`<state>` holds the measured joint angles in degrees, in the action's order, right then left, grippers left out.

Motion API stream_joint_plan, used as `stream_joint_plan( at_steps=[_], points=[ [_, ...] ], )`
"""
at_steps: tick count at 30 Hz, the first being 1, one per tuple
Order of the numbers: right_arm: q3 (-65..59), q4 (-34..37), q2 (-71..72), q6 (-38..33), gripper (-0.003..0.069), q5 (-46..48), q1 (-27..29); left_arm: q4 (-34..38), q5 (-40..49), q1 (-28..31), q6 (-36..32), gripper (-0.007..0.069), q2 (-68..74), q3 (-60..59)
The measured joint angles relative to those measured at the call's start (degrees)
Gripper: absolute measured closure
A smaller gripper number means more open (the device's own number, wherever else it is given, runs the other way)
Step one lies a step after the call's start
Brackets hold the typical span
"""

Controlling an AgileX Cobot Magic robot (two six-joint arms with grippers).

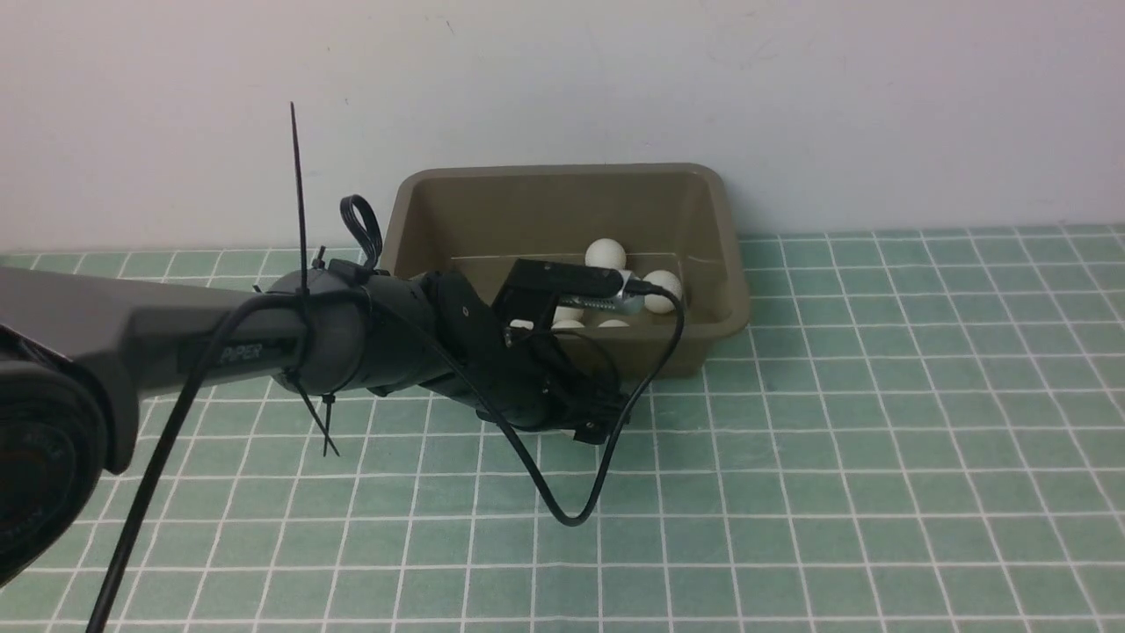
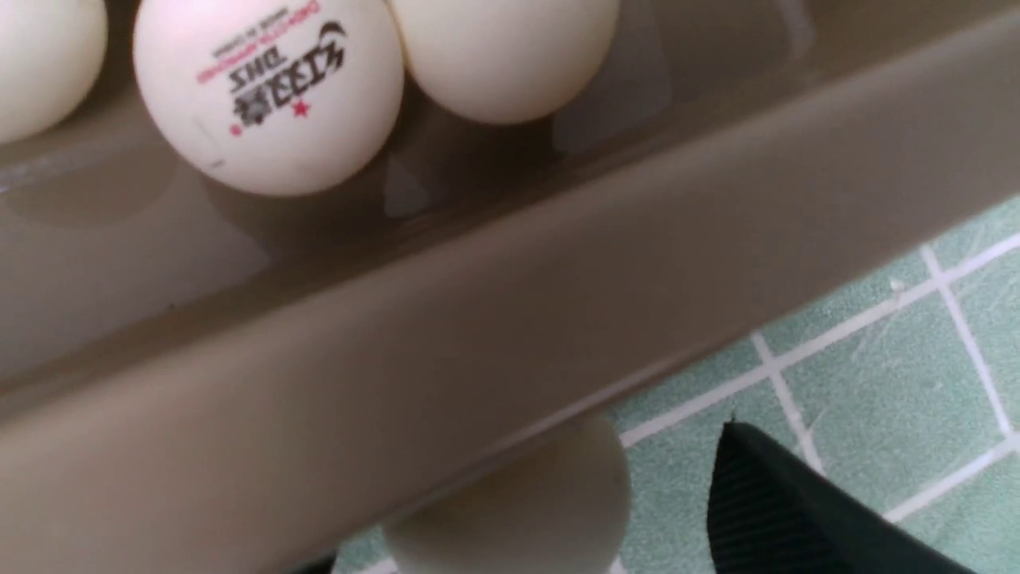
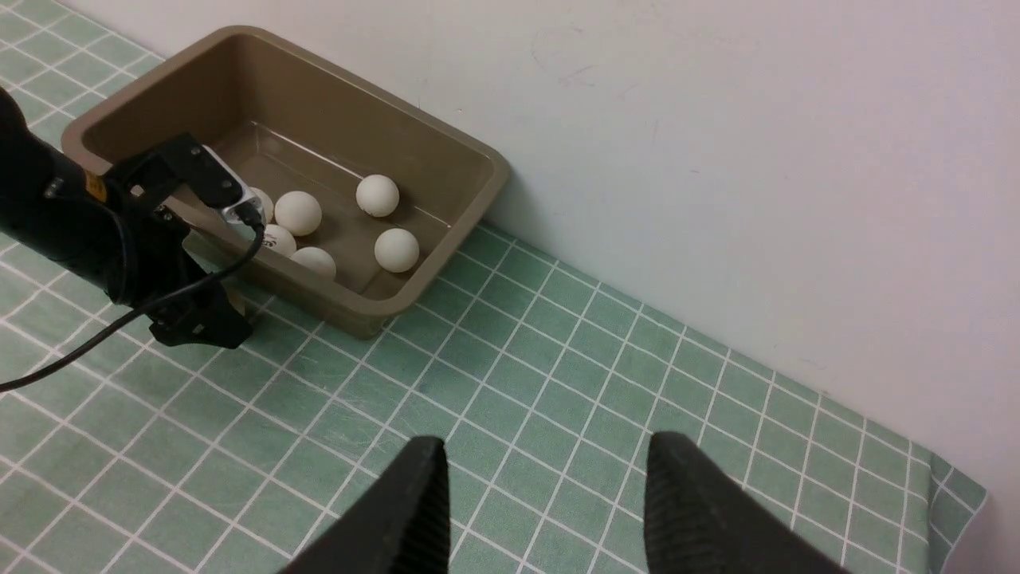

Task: Put the table tennis balls in the box on the green coffee tablecloth.
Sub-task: 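Reach for and grasp a ping pong ball on the table beside the basket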

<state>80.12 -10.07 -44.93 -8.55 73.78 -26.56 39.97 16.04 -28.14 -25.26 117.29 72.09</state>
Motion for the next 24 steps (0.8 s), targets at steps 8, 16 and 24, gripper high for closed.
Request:
stream_joint_plan(
  at_steps=[8, 16, 24],
  points=[
    [0.00, 0.00, 0.00, -0.02, 0.0341, 0.00, 0.00, -0.06, 0.82, 0.00, 0.00, 0.0278, 0.00, 0.00],
    [0.00, 0.00, 0.00, -0.02, 0.0341, 0.00, 0.00, -0.06, 4.03, 0.05, -0.18, 0.0275, -0.25, 0.11],
    [0.00, 0.00, 0.00, -0.02, 0.0341, 0.00, 0.00, 0.79, 16.78, 0.05, -6.51, 0.0275, -5.88, 0.05]
  ],
)
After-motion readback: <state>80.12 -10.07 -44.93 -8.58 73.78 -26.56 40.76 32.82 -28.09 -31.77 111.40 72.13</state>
